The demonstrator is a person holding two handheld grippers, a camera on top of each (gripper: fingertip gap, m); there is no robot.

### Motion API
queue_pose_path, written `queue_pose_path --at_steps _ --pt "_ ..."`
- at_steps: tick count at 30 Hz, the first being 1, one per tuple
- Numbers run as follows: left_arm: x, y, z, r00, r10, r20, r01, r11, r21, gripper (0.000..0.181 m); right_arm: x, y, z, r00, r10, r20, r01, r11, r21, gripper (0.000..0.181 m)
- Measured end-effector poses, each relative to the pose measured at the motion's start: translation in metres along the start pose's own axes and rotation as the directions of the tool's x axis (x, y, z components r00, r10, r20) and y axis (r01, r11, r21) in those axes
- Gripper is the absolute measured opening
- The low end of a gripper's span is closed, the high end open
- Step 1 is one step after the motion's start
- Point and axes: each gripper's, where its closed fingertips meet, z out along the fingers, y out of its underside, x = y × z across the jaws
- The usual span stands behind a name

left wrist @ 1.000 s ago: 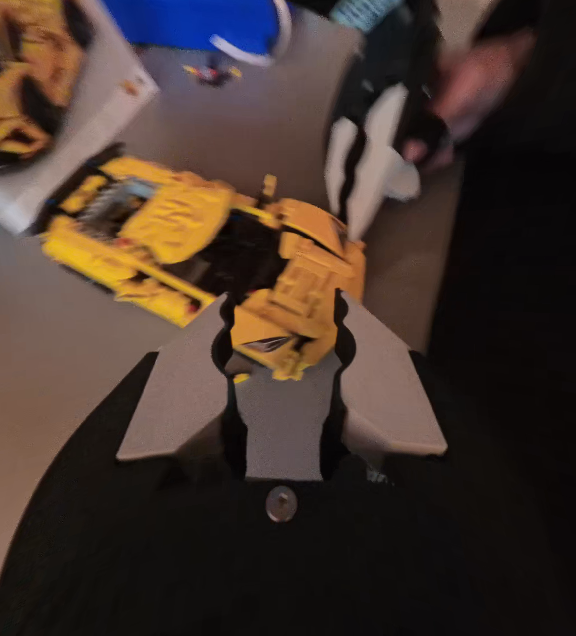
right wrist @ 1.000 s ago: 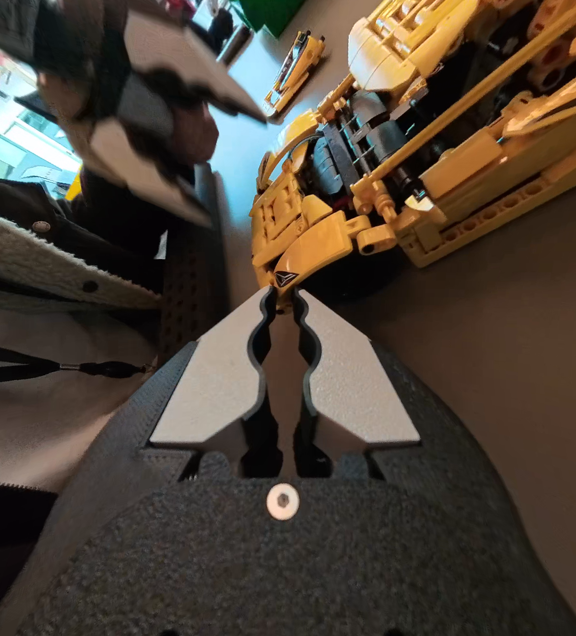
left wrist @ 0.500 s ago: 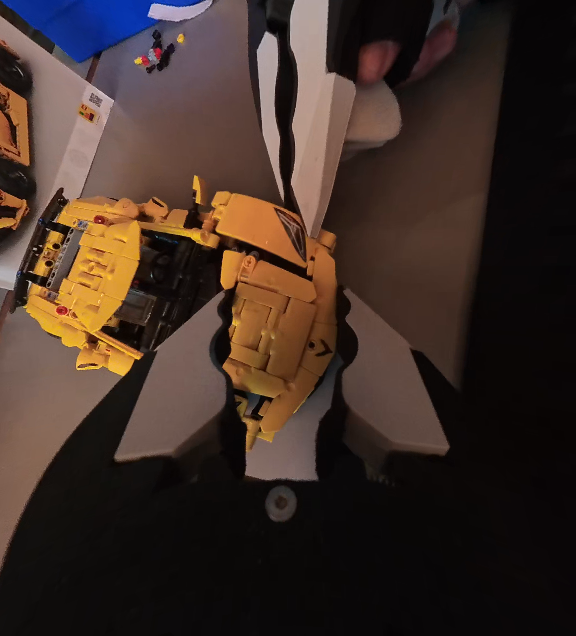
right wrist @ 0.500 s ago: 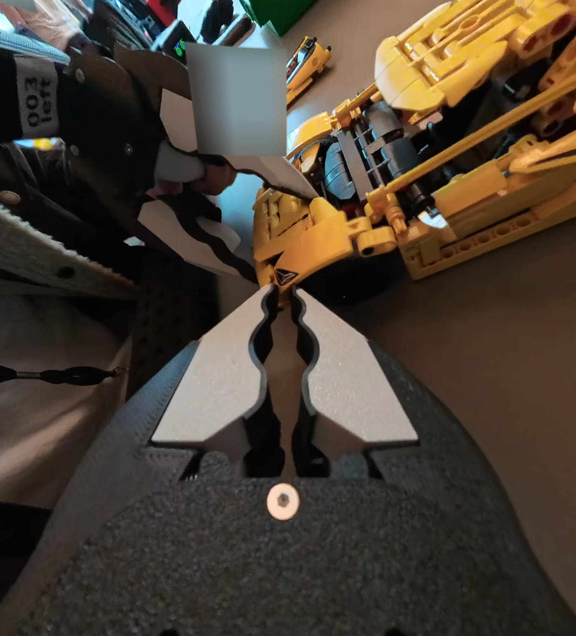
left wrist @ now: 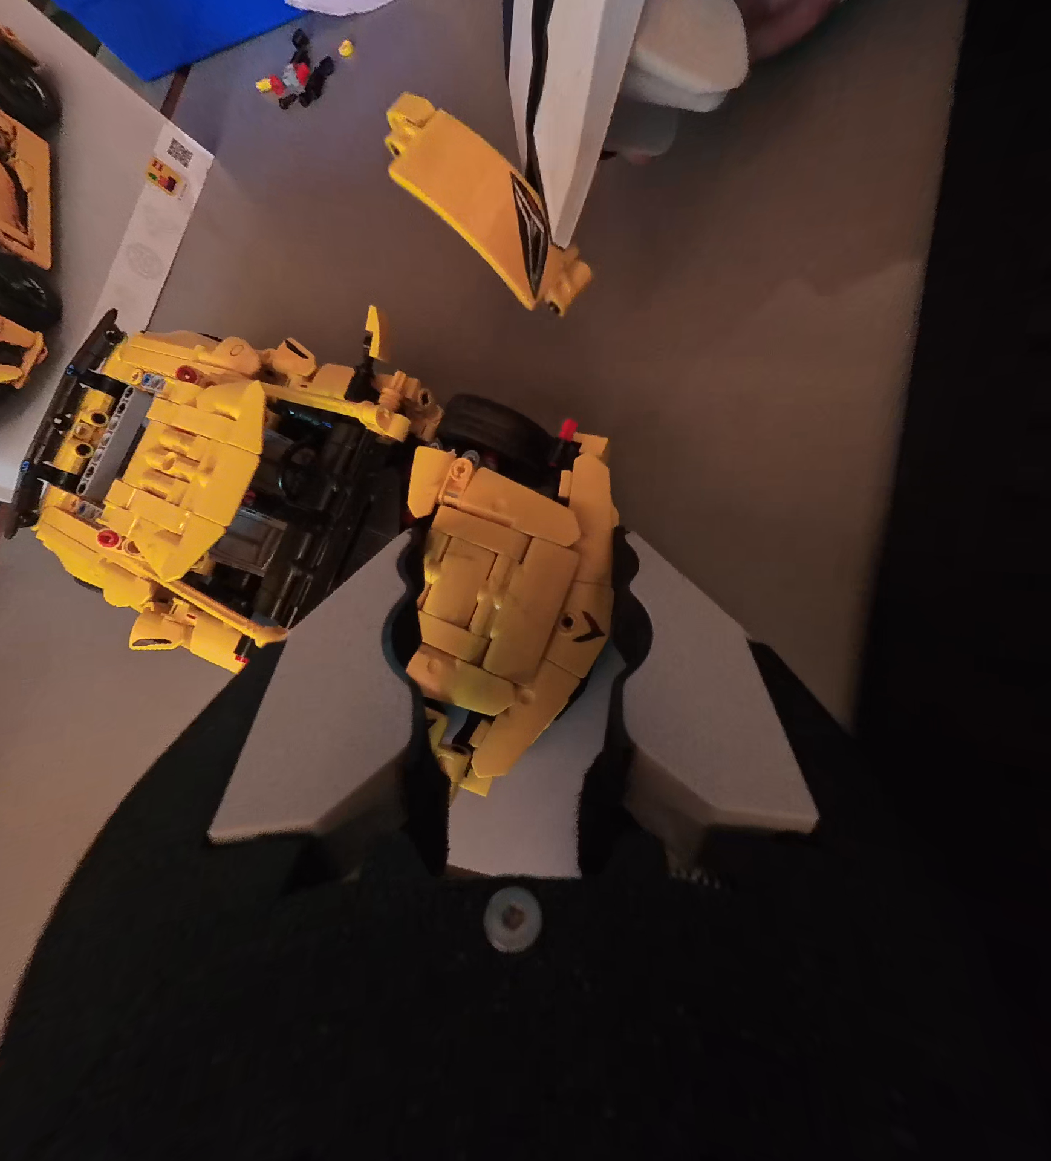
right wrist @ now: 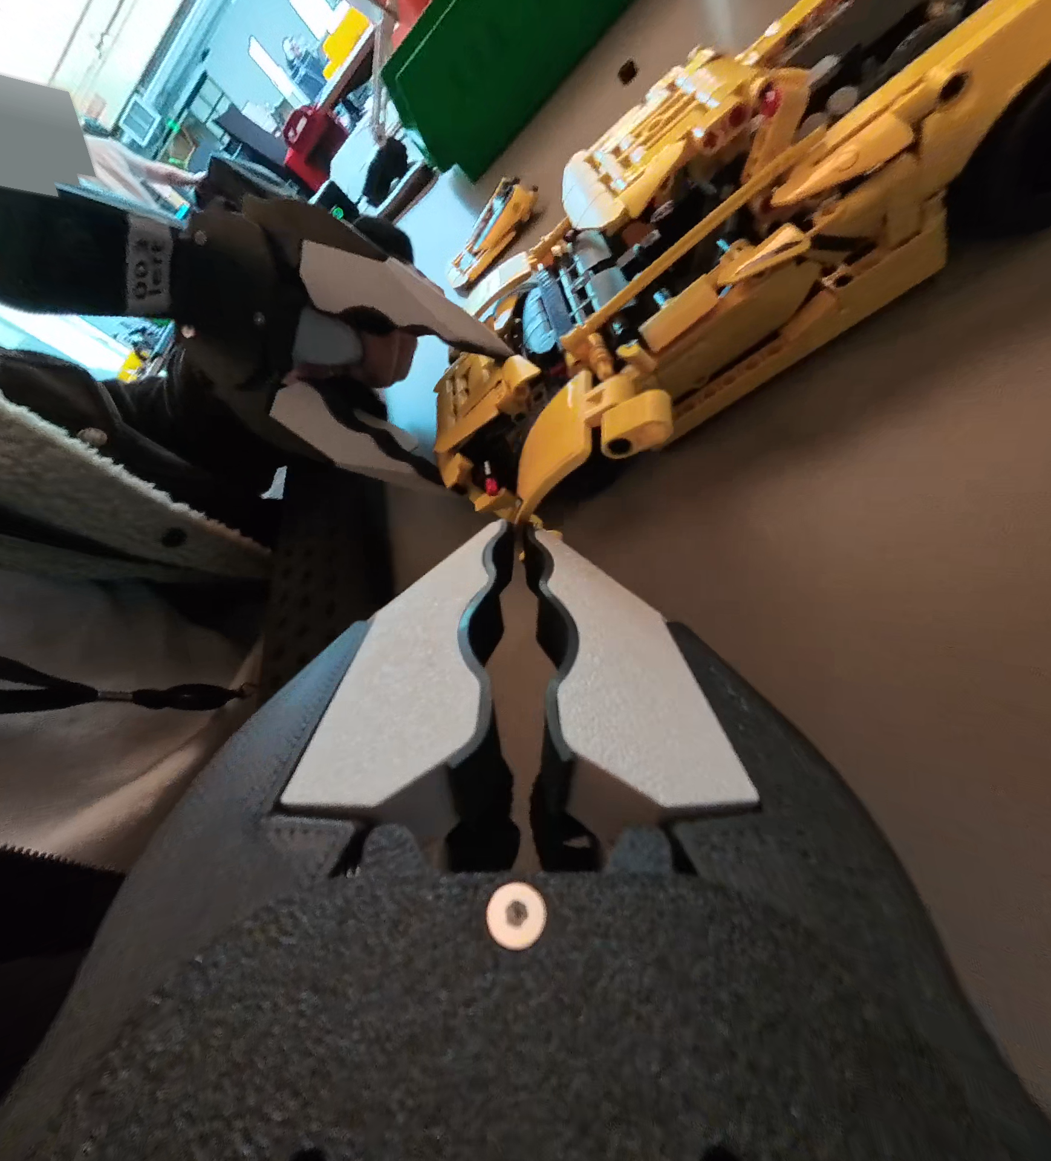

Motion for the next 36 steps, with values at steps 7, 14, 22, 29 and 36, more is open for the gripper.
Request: queue_pose_path --at_steps 7,14,22,29,36 --pt "0.001 -0.005 0.0 0.998 -0.046 0.034 0.045 0.998 0.04 0.059 0.034 0.022 -0.002 0.978 0.142 -0.155 -0.169 0.969 -0.177 0.003" --pt "-0.005 -0.017 -0.015 0.966 -0.252 -0.063 0.26 0.946 0.194 0.048 0.064 0.014 -0.039 0.945 0.113 -0.306 -0.166 0.974 -0.152 0.003" --pt "-0.014 -0.036 -0.03 0.891 -0.404 -0.206 0.451 0.835 0.316 0.047 0.026 -0.015 -0.039 0.946 -0.177 -0.271 0.155 0.983 -0.101 0.003" --pt "-0.014 -0.089 -0.054 0.594 -0.473 -0.651 0.779 0.54 0.319 0.046 -0.064 -0.021 0.017 0.926 -0.375 0.041 0.377 0.923 -0.078 0.003" --pt "0.005 -0.089 -0.058 0.566 -0.421 -0.709 0.777 0.56 0.289 0.002 -0.076 -0.012 0.042 0.888 -0.455 0.068 0.46 0.883 -0.096 0.004"
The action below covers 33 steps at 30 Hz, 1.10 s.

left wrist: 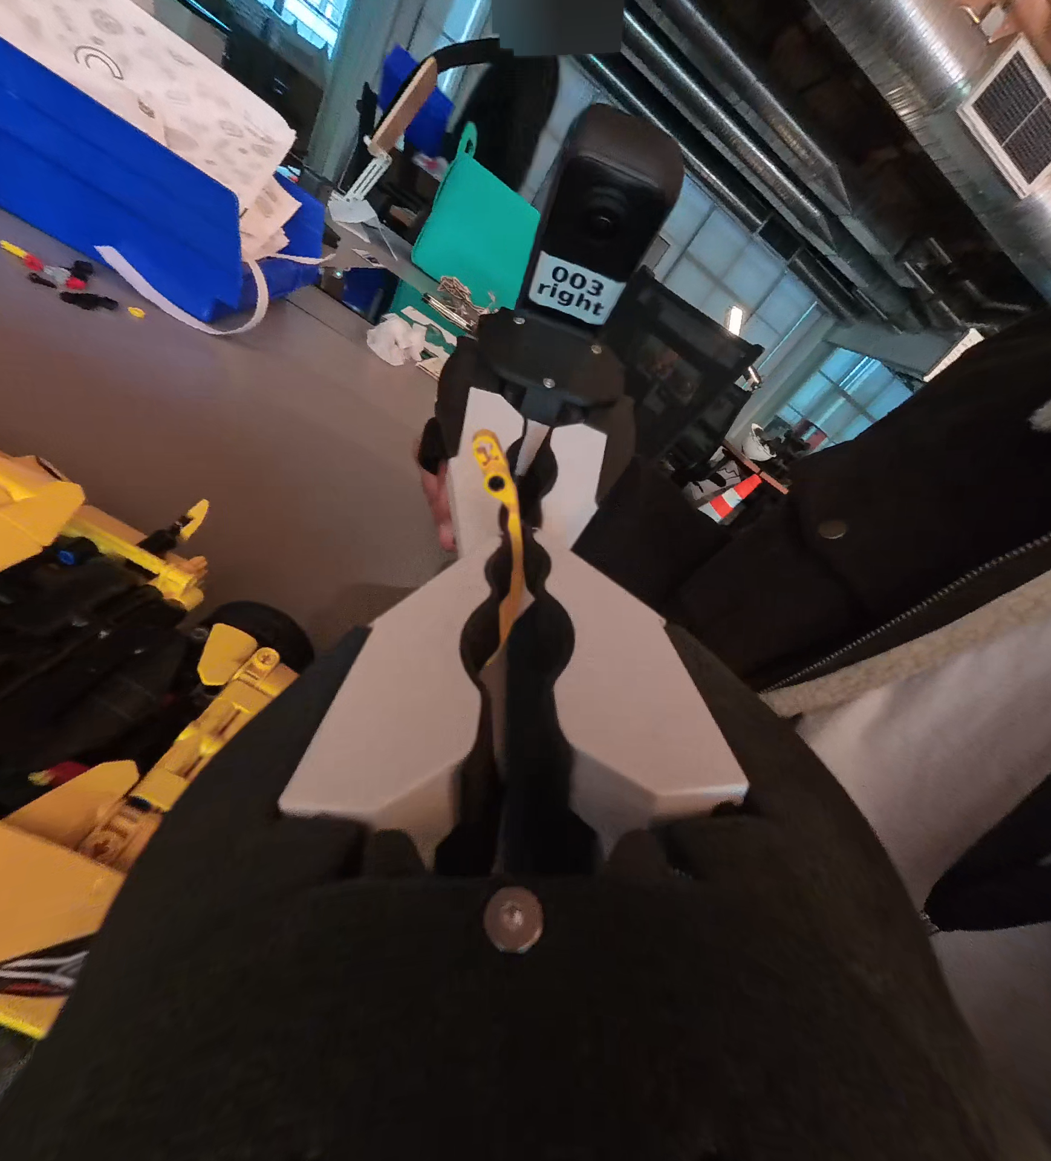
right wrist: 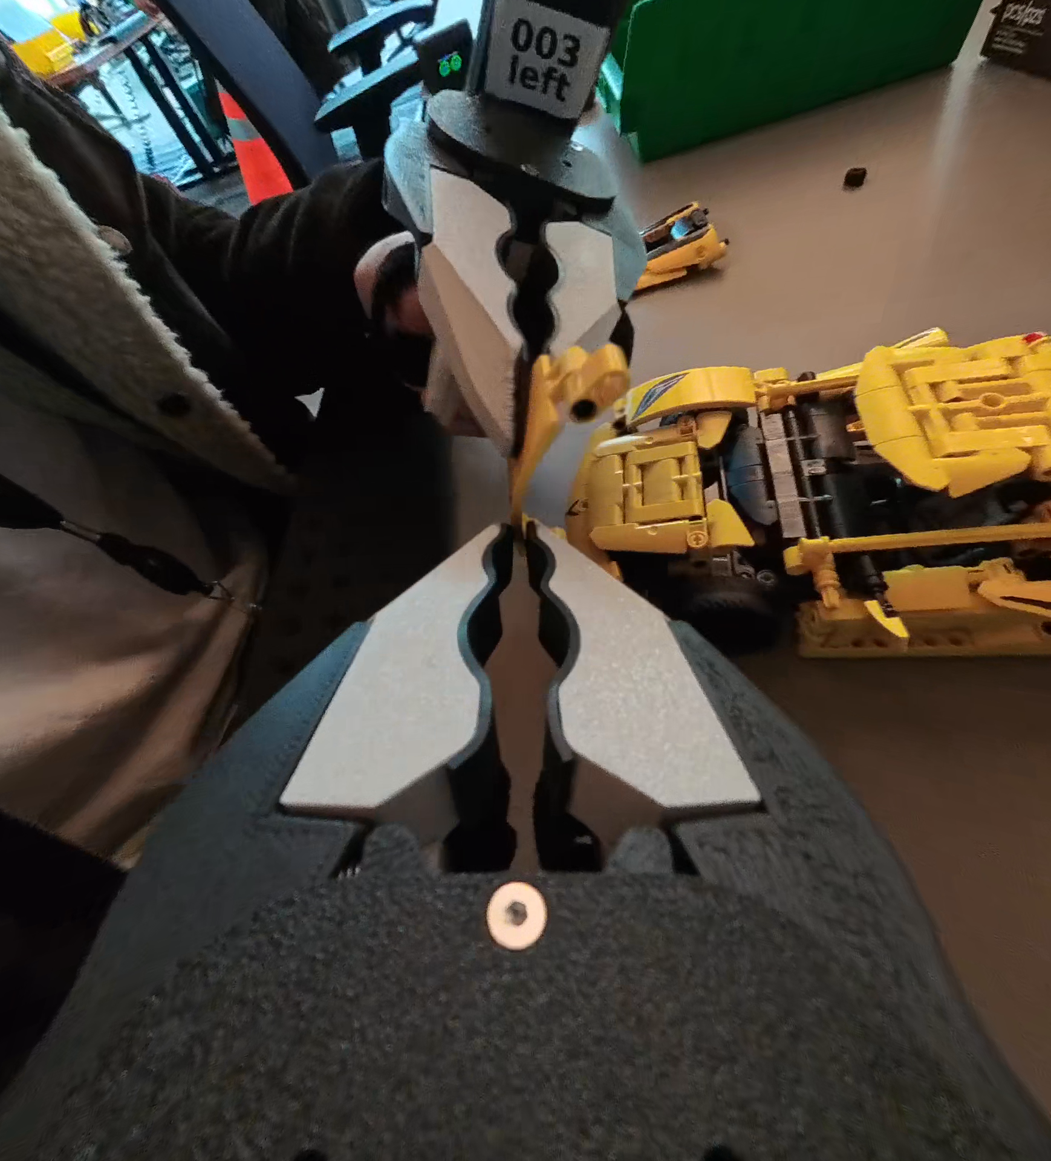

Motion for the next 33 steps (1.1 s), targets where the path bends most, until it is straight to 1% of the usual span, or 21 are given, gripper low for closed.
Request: queue_pose_path --at_steps 2,4,5,7,9,11,12,16,18,19,25,27,29,30,31,33 --pt "-0.001 -0.002 -0.004 0.999 0.036 0.017 -0.036 0.999 0.002 0.002 0.003 -0.006 -0.003 1.0 0.024 -0.001 -0.024 0.998 0.059 0.007" --pt "-0.003 -0.003 -0.008 0.997 0.073 0.04 -0.073 0.997 -0.006 0.002 0.007 -0.021 -0.012 0.993 0.112 0.029 -0.116 0.977 0.181 0.028" --pt "-0.004 -0.001 -0.01 0.996 0.083 0.045 -0.082 0.997 -0.013 0.002 0.01 -0.03 -0.017 0.984 0.17 0.058 -0.179 0.952 0.247 0.033" --pt "-0.003 0.0 -0.011 0.995 0.09 0.04 -0.09 0.996 -0.012 0.002 0.011 -0.044 -0.022 0.959 0.254 0.13 -0.283 0.903 0.324 0.031" --pt "-0.001 0.002 -0.01 0.994 0.103 0.038 -0.102 0.995 -0.016 0.002 0.007 -0.051 -0.021 0.936 0.284 0.206 -0.342 0.87 0.355 0.023" --pt "-0.002 0.005 -0.008 0.991 0.123 0.046 -0.122 0.992 -0.036 0.002 0.007 -0.052 -0.016 0.914 0.324 0.243 -0.394 0.85 0.349 0.02" --pt "-0.001 0.005 -0.007 0.99 0.131 0.046 -0.129 0.991 -0.037 0.002 0.009 -0.052 -0.015 0.906 0.344 0.247 -0.414 0.84 0.35 0.008" --pt "0.0 0.006 -0.007 0.984 0.166 0.069 -0.163 0.985 -0.048 0.002 0.007 -0.05 -0.016 0.879 0.367 0.305 -0.462 0.815 0.35 0.006" --pt "0.004 0.005 -0.01 0.985 0.162 0.054 -0.16 0.986 -0.04 0.002 0.004 -0.049 -0.017 0.862 0.367 0.348 -0.482 0.807 0.342 0.006" --pt "0.006 0.004 -0.01 0.988 0.149 0.044 -0.148 0.988 -0.032 0.002 0.003 -0.049 -0.018 0.858 0.361 0.364 -0.484 0.805 0.343 0.006" --pt "0.005 -0.001 -0.015 1.0 0.017 -0.017 -0.016 1.0 0.016 0.002 0.006 -0.048 -0.015 0.864 0.356 0.355 -0.475 0.809 0.346 0.006" --pt "0.002 0.003 -0.013 1.0 0.01 -0.007 -0.01 1.0 -0.013 0.002 0.006 -0.044 -0.015 0.882 0.345 0.32 -0.445 0.833 0.329 0.006" --pt "-0.005 0.004 -0.012 0.996 0.063 0.065 -0.061 0.998 -0.025 0.007 0.008 -0.04 -0.014 0.903 0.331 0.272 -0.408 0.858 0.311 0.006" --pt "-0.007 0.002 -0.012 0.989 0.109 0.095 -0.107 0.994 -0.024 0.02 0.006 -0.038 -0.012 0.907 0.326 0.266 -0.398 0.87 0.292 0.006" --pt "-0.007 0.003 -0.01 0.982 0.152 0.114 -0.148 0.988 -0.045 0.023 0.004 -0.037 -0.01 0.91 0.32 0.262 -0.39 0.876 0.285 0.007" --pt "-0.004 0.01 -0.005 0.974 0.198 0.107 -0.188 0.978 -0.095 0.022 -0.001 -0.036 -0.005 0.914 0.304 0.268 -0.372 0.891 0.261 0.007"
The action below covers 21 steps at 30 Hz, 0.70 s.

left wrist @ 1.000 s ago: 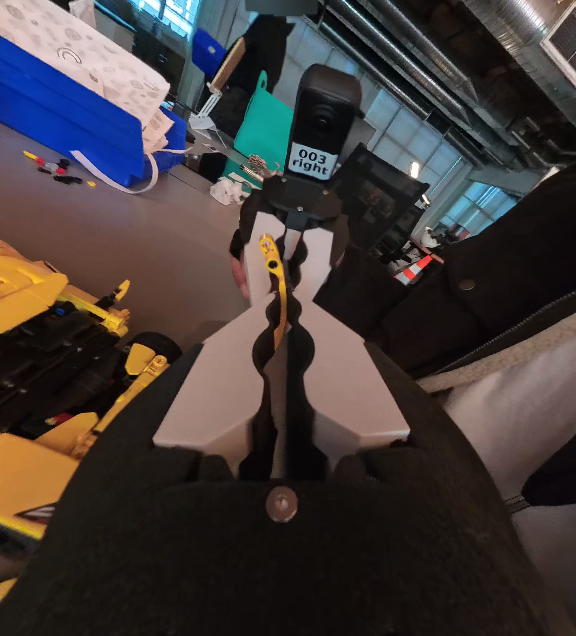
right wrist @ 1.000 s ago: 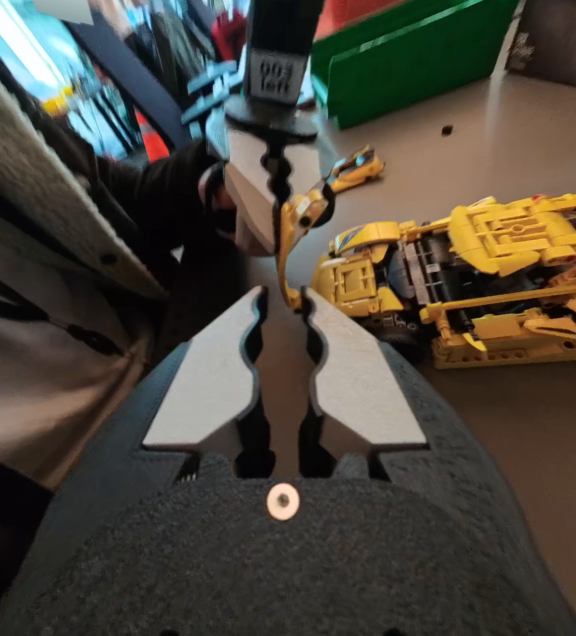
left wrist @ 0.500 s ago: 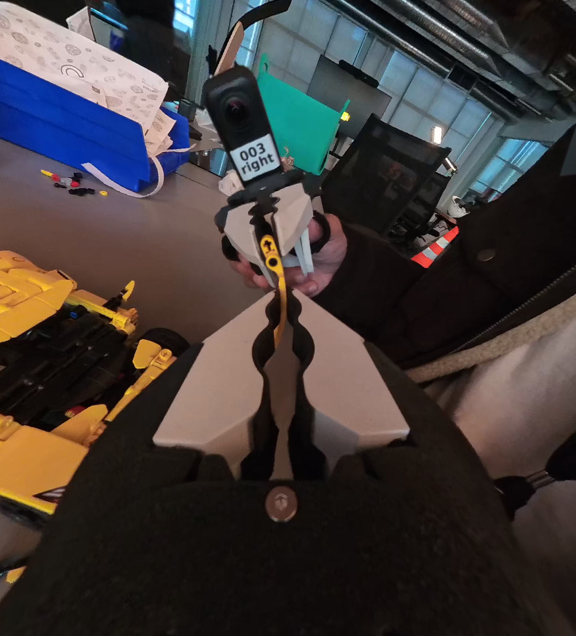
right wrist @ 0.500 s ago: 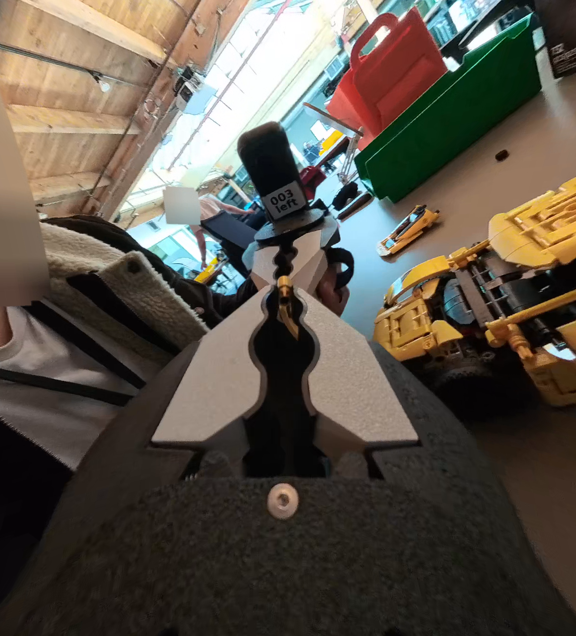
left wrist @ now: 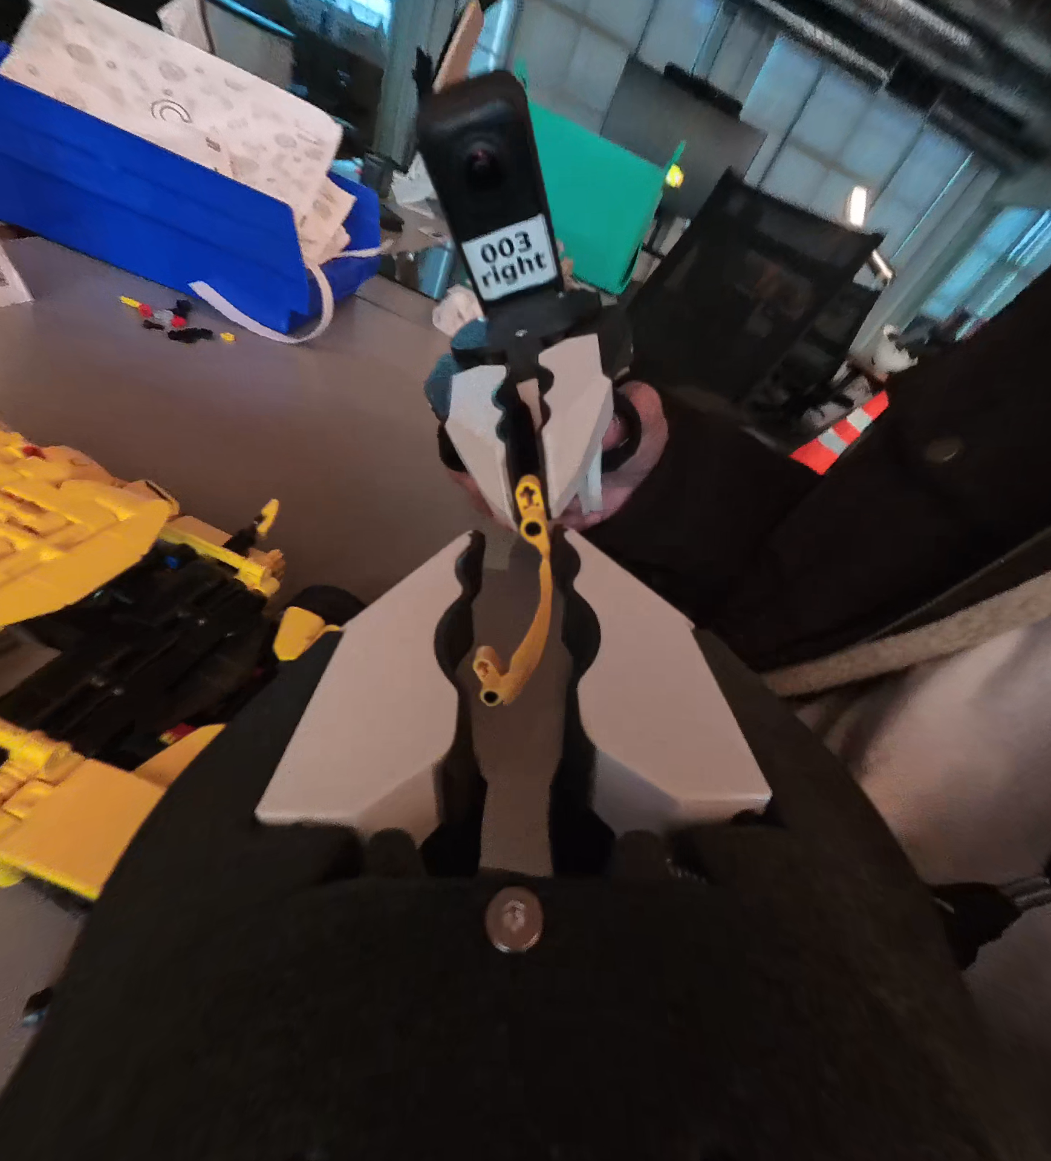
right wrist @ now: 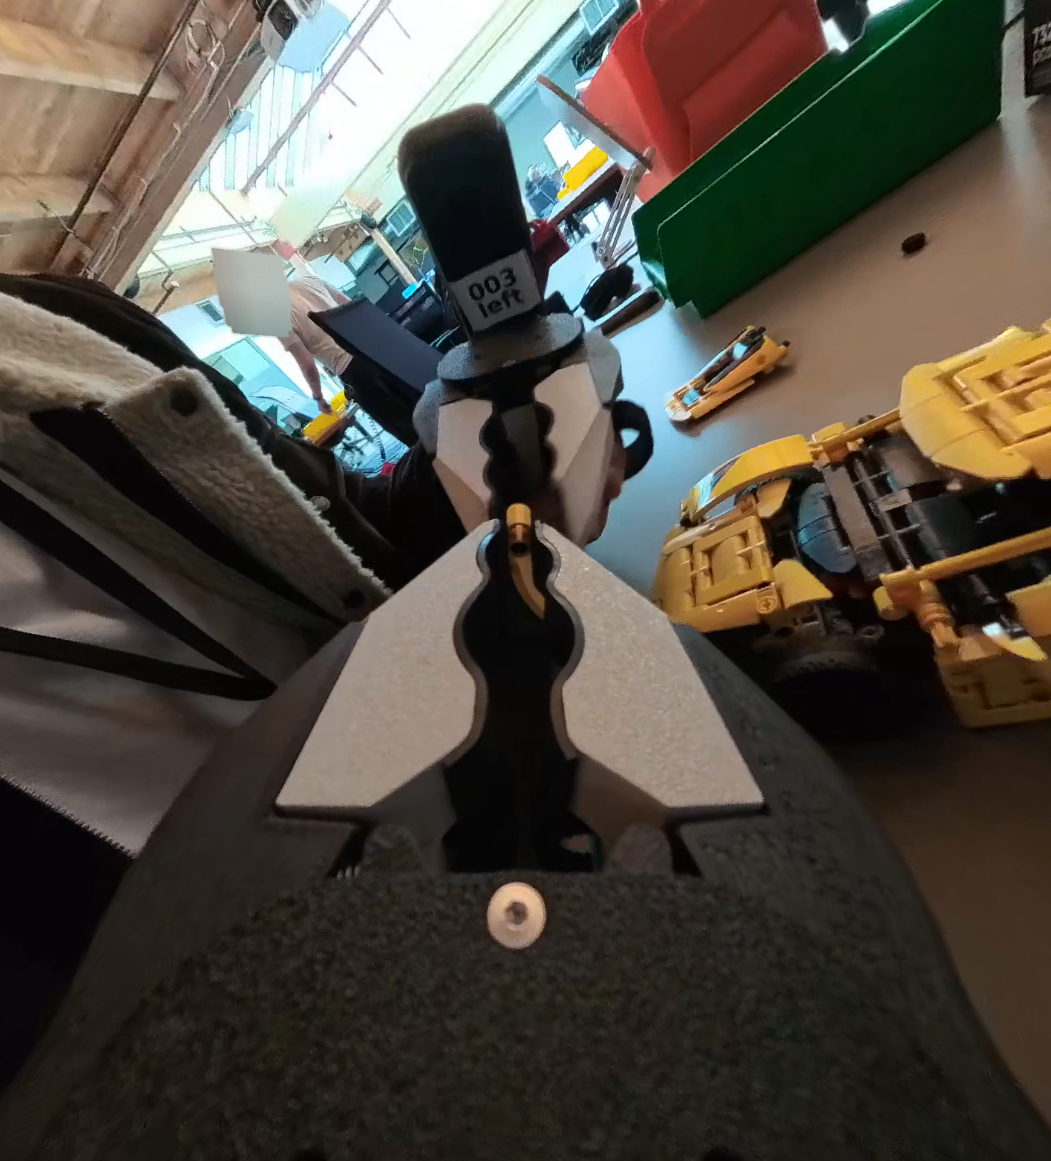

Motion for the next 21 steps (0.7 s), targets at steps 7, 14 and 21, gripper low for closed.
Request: queue_pose_path --at_steps 7,14,21 --pt "-0.009 0.001 0.0 0.964 0.196 0.178 -0.184 0.98 -0.08 0.003 0.011 -0.006 0.0 0.99 -0.04 -0.134 0.046 0.998 0.041 0.01" --pt "-0.019 -0.015 -0.003 0.772 0.466 0.433 -0.434 0.883 -0.176 0.003 0.01 -0.023 -0.003 0.967 0.087 -0.24 -0.003 0.944 0.329 0.012" --pt "-0.028 -0.015 -0.004 0.558 0.624 0.548 -0.542 0.773 -0.329 0.002 0.016 -0.024 -0.005 0.957 0.166 -0.239 -0.041 0.89 0.454 0.011"
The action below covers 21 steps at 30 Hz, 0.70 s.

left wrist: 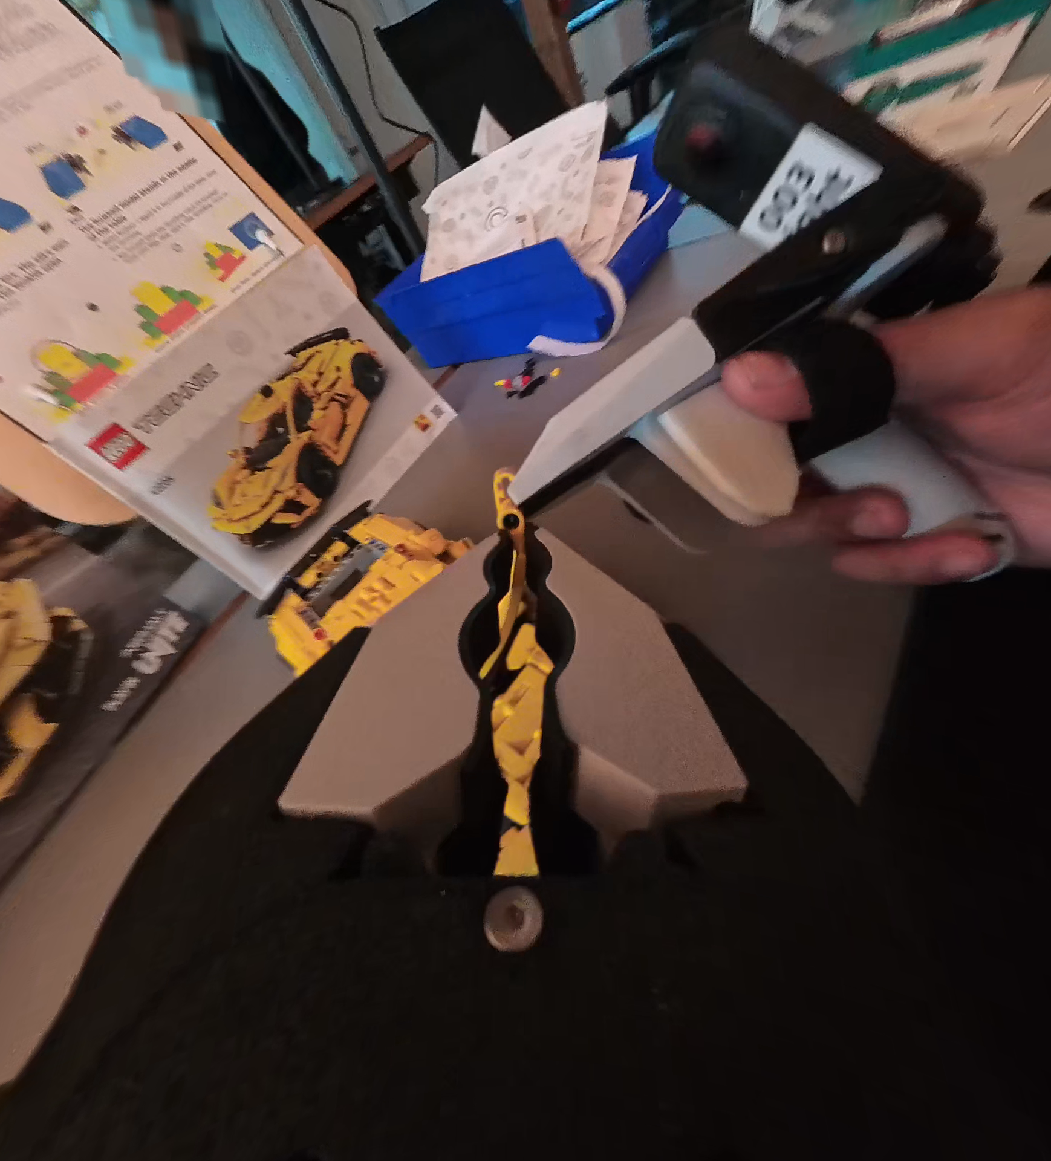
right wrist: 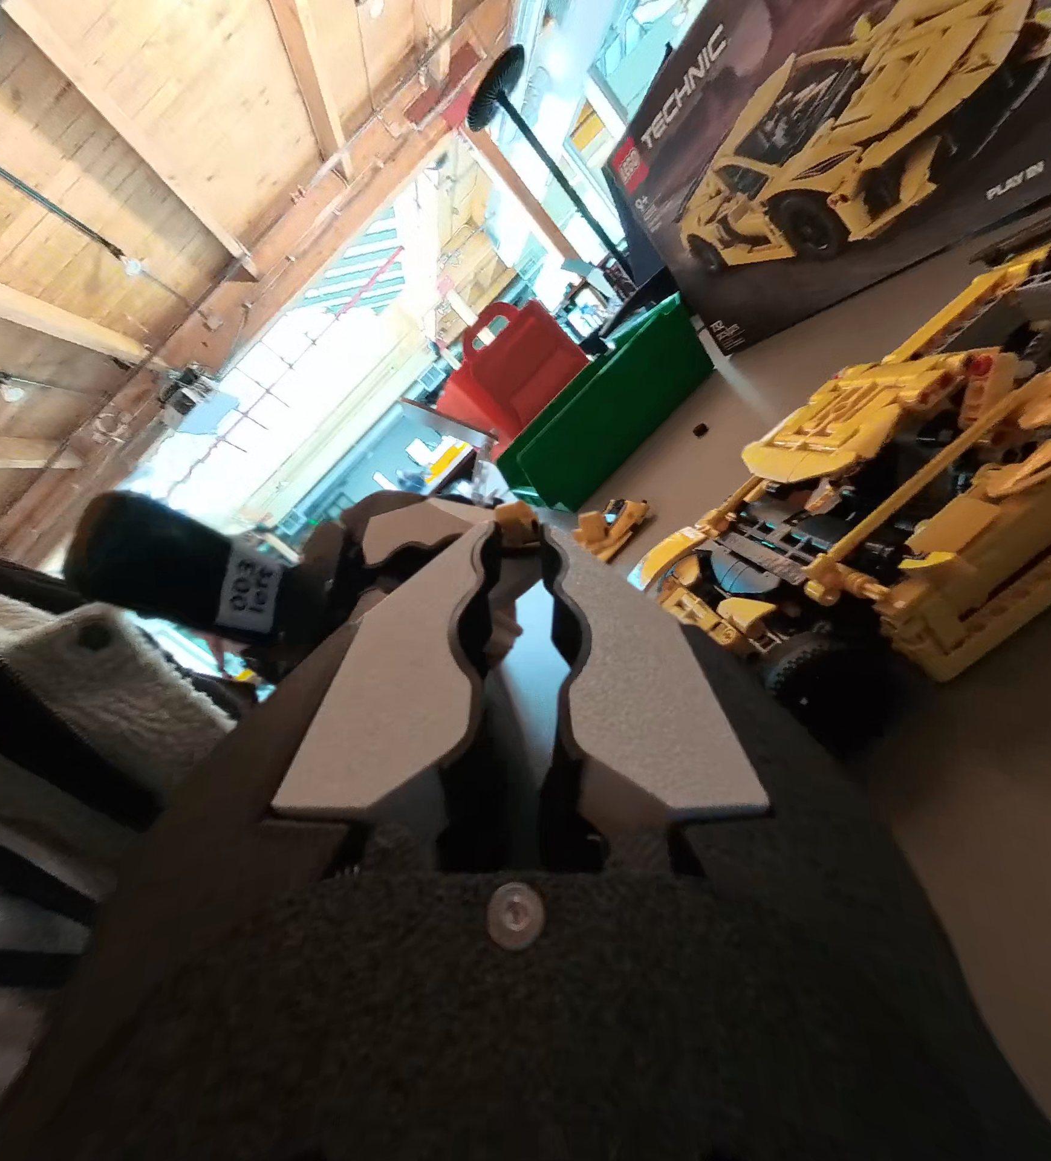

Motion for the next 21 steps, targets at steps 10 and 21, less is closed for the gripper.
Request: queue_pose_path --at_steps 10,21 --pt "0.035 -0.028 -0.012 0.969 0.242 0.046 -0.246 0.961 0.129 0.001 0.058 -0.017 -0.03 0.95 -0.033 -0.311 0.048 0.998 0.041 0.005" --pt "0.004 0.0 -0.003 0.911 -0.349 -0.22 0.376 0.922 0.093 0.002 0.132 -0.025 -0.109 0.662 -0.572 -0.485 0.166 0.743 -0.649 0.007"
